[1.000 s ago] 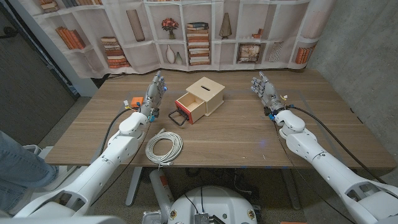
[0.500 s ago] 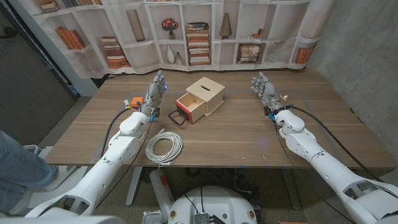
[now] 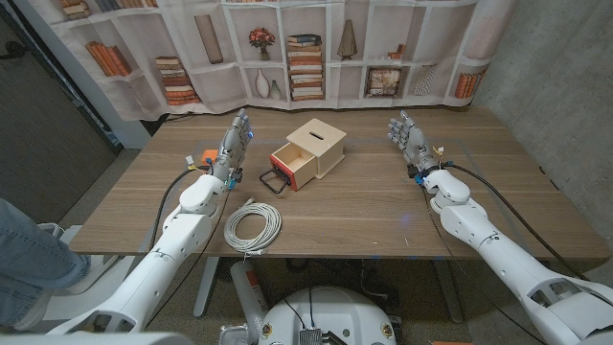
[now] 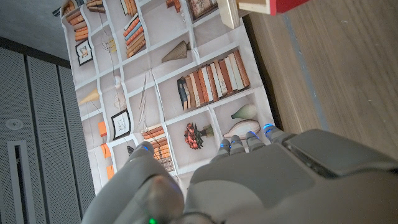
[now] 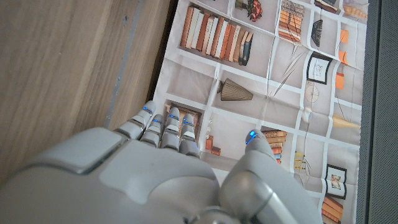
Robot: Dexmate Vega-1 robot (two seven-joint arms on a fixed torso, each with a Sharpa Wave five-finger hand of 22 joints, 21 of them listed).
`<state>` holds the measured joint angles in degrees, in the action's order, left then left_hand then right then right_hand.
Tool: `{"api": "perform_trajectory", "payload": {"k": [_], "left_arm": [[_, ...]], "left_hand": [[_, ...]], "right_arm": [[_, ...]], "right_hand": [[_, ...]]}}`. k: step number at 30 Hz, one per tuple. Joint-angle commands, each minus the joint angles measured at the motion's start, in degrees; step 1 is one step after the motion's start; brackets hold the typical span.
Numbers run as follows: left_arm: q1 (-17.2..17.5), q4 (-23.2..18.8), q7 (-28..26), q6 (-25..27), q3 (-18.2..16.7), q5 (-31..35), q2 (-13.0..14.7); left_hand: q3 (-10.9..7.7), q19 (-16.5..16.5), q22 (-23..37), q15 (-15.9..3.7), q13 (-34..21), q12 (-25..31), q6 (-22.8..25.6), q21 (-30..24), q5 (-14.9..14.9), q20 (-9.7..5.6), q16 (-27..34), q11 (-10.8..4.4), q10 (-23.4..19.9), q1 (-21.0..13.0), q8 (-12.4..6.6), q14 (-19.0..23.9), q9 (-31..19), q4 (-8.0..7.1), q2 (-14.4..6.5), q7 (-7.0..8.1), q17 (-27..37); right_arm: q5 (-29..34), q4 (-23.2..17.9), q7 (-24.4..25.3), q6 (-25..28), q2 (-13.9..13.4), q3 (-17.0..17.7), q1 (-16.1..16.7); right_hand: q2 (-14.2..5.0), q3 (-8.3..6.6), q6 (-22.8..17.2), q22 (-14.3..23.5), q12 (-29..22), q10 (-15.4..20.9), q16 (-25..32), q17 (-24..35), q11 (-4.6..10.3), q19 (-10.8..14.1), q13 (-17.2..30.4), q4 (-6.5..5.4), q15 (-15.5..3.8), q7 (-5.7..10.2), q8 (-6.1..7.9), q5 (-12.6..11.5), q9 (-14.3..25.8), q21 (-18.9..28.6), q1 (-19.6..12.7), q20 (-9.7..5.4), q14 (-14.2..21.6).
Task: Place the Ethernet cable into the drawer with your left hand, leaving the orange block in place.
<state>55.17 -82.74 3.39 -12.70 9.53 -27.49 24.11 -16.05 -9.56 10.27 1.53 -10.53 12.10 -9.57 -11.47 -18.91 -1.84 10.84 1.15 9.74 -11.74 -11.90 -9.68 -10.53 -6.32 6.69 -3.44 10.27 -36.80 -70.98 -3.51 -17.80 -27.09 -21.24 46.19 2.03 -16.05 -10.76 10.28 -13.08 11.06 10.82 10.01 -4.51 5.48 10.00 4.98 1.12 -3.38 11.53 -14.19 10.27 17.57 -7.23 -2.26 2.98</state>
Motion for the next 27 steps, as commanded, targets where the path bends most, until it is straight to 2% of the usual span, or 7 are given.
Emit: {"api": "perform_trajectory", "payload": {"k": [1, 11, 27], "left_arm": [[0.91, 0.70, 1.95, -2.35, -1.05, 0.06, -0.14], [2.28, -0.73, 2.89, -3.46, -1.15, 0.48, 1.20], [7.22, -4.97, 1.51, -5.51, -2.54, 0.36, 3.55]], "left_hand": [[-0.14, -6.53, 0.15, -0.08, -0.11, 0.44, 0.67, -0.66, -0.42, -2.21, 0.57, -0.21, -0.37, -0.48, -0.30, -4.73, -0.21, 0.51, -0.33, -0.05, 0.11], [-0.12, -6.14, 0.14, 0.03, -0.11, 0.62, 1.38, -0.71, -0.59, -1.93, 0.65, -0.30, -1.17, -0.85, -0.43, -3.99, -0.21, 0.68, -0.61, -0.03, 0.10], [-0.13, -5.93, 0.14, 0.10, -0.12, 0.68, 1.82, -0.68, -0.74, -1.79, 0.56, -0.17, -1.73, -1.26, -0.44, -3.65, -0.22, 0.86, -0.96, -0.05, 0.10]], "right_arm": [[0.28, -1.44, 0.83, 0.55, -0.82, 0.31, 0.72], [0.73, -3.38, 2.16, 1.21, -1.68, 0.53, 1.54], [1.32, -3.67, 2.92, 1.48, -1.51, 0.18, 1.14]], "right_hand": [[-0.16, -0.13, -0.50, 0.07, 0.26, 0.53, 0.04, 0.27, 0.06, 0.73, 0.28, 0.37, 0.11, 0.04, 0.05, 0.18, 0.26, -0.18, -0.30, -1.73, 0.74], [-0.22, -0.10, -0.51, 0.09, 0.32, 0.58, 0.02, 0.29, 0.07, 0.72, 0.29, 0.43, 0.10, 0.06, -0.02, 0.29, 0.27, -0.36, -0.39, -1.71, 0.77], [-0.32, -0.05, -0.65, 0.10, 0.42, 0.63, -0.01, 0.32, 0.07, 0.78, 0.30, 0.48, 0.13, 0.03, -0.07, 0.48, 0.28, -0.63, -0.46, -1.64, 0.82]]}}
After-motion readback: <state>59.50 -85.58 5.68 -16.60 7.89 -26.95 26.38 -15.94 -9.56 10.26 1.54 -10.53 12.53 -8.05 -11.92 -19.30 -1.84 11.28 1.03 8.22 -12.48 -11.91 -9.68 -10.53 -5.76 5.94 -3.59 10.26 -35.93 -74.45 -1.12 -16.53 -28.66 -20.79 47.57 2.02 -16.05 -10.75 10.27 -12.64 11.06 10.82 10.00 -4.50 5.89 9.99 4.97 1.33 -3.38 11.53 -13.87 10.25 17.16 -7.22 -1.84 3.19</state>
